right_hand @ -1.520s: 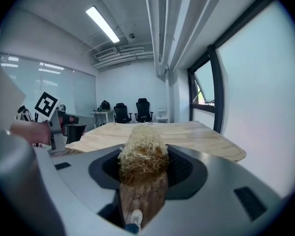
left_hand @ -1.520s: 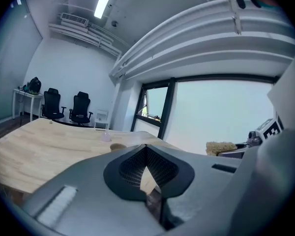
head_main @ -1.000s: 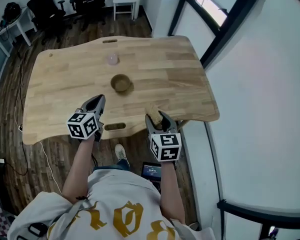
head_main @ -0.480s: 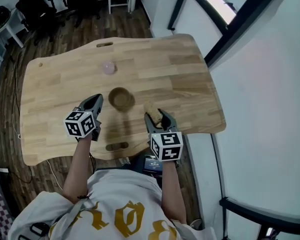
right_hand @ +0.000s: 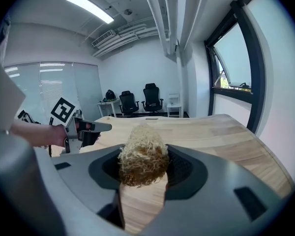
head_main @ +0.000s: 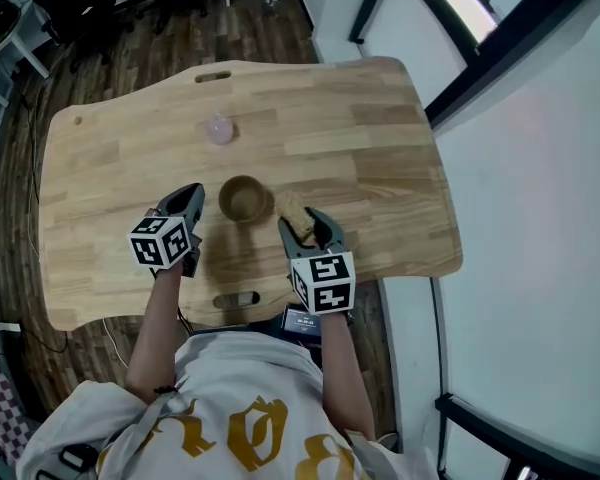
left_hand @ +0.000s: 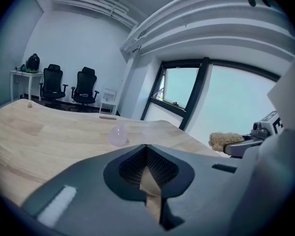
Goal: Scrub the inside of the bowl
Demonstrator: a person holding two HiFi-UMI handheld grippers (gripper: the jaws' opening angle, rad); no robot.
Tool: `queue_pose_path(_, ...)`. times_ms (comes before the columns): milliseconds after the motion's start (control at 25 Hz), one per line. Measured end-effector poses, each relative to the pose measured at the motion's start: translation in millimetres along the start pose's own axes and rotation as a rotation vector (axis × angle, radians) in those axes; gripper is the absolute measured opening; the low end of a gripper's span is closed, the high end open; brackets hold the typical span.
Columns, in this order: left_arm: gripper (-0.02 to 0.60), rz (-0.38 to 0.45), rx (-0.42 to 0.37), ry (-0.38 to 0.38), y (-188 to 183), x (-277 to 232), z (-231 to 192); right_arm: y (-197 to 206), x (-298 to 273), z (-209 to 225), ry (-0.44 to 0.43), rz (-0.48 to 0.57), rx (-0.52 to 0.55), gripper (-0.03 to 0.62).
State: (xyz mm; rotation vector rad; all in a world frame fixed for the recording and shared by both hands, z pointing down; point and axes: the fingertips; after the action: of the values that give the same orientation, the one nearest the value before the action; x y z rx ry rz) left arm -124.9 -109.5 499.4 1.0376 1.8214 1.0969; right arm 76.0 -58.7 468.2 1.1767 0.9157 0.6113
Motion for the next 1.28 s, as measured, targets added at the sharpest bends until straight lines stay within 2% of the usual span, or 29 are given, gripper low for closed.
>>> queue_pose_path(320, 0.003, -0.07, -0.028, -0.011, 13, -21, -10, 19, -39, -5, -0.062, -0.061, -0.025, 0.196)
queue_pose_path(600, 0.006, -0.192, 0.026, 0.017, 50, -37, -16, 40, -60, -23, -0.151, -0.111, -0.05, 0.196)
queue_pose_path(720, 0.064, -0.263, 0.067, 0.045, 70, -44, -13, 52, -67, -24, -0.163, -0.151, -0.042, 0.196)
queue_pose_path(880, 0.081, -0.34, 0.085, 0.053, 90, -48, -13, 61, -73, -25, -0.178, -0.183, -0.044, 0.196)
queue_pose_path(1120, 0.081, -0.416, 0.131, 0.055, 110, -54, -17, 65, -81, -24, -0.207, -0.188, -0.07, 0.196)
queue_pose_path(1280, 0.081, -0.442, 0.136, 0.057, 116, -57, -18, 68, -84, -25, -0.215, -0.195, -0.075, 0.196)
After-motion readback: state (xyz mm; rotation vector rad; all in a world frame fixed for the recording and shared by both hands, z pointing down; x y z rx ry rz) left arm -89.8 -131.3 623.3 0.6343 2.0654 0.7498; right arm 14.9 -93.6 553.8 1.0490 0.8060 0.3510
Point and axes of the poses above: the fingertips, and each gripper's own axes: x backward along the fingers, z to its right, y out of its underside, and after that the axes turned 15 degrees about z, right-handed
